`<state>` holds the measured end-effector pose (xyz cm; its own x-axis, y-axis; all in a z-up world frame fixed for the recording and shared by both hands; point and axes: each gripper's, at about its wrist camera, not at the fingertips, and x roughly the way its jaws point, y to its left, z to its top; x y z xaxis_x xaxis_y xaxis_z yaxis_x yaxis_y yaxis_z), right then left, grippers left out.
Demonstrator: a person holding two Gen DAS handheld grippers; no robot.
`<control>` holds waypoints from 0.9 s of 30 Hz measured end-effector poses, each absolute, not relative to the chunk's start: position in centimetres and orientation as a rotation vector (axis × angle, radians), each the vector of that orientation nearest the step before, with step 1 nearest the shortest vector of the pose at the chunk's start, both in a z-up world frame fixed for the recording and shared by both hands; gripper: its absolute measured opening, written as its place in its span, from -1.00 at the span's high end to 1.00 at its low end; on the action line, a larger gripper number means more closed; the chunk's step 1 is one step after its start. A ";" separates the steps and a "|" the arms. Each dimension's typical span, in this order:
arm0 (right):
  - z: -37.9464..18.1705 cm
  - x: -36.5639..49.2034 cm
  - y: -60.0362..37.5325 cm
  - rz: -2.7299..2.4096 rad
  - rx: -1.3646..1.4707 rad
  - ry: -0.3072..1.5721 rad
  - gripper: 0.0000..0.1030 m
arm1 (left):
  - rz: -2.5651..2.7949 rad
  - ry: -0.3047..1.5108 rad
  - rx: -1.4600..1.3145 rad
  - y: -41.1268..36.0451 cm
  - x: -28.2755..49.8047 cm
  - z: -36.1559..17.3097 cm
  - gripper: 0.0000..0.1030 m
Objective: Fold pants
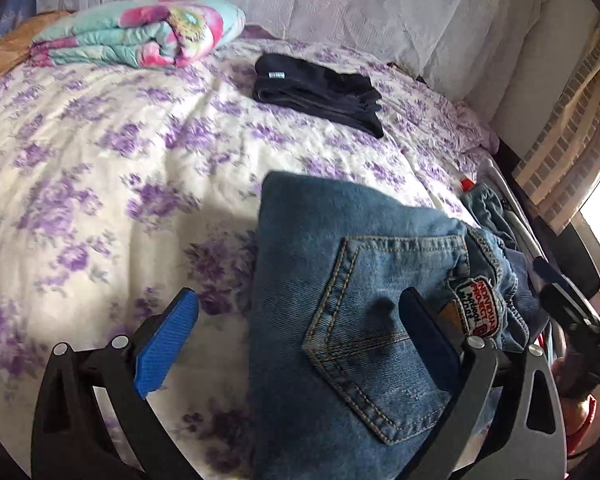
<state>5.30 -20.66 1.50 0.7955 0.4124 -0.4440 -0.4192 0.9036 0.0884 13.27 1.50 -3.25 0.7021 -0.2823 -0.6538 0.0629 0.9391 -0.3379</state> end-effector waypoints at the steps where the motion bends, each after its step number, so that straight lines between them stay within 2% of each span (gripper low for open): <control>1: 2.2 4.7 -19.8 0.437 -0.058 0.436 -0.93 | -0.178 0.739 -0.283 1.7 12.6 -2.7 -0.89; 3: 1.7 5.2 -17.9 0.420 -0.160 0.450 -0.93 | -0.150 0.709 -0.234 1.6 12.0 -2.2 -0.89; 6: -4.1 8.3 -15.5 0.378 -0.290 0.676 -0.93 | -0.156 0.759 -0.164 0.7 12.3 -4.8 -0.92; 11: -3.6 7.4 -16.3 0.391 -0.270 0.616 -0.93 | -0.232 0.794 -0.344 2.9 12.7 -6.0 -0.92; 14: -2.4 5.7 -17.0 0.387 -0.264 0.570 -0.93 | -0.242 0.767 -0.330 2.7 11.7 -4.6 -0.89; 17: -1.1 5.4 -20.2 0.444 -0.100 0.590 -0.93 | -0.290 0.718 -0.304 2.4 10.5 -2.7 -0.89; 19: -1.5 6.5 -22.5 0.504 0.075 0.667 -0.93 | -0.327 0.737 -0.291 1.8 10.7 -2.6 -0.90; 22: -4.5 9.4 -24.6 0.544 0.326 0.846 -0.93 | -0.322 0.838 -0.243 -0.2 12.6 -5.3 -0.92; 24: -6.7 10.7 -24.4 0.590 0.430 0.928 -0.93 | -0.312 0.823 -0.276 -0.6 12.9 -6.6 -0.92; 27: -7.4 11.7 -23.9 0.610 0.466 0.912 -0.93 | -0.293 0.815 -0.241 -1.0 12.7 -6.2 -0.92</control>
<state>11.69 -23.90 -7.44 0.4664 0.6638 -0.5847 -0.2873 0.7388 0.6096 12.73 -0.97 -6.23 0.6500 -0.3464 -0.6764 0.1632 0.9329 -0.3209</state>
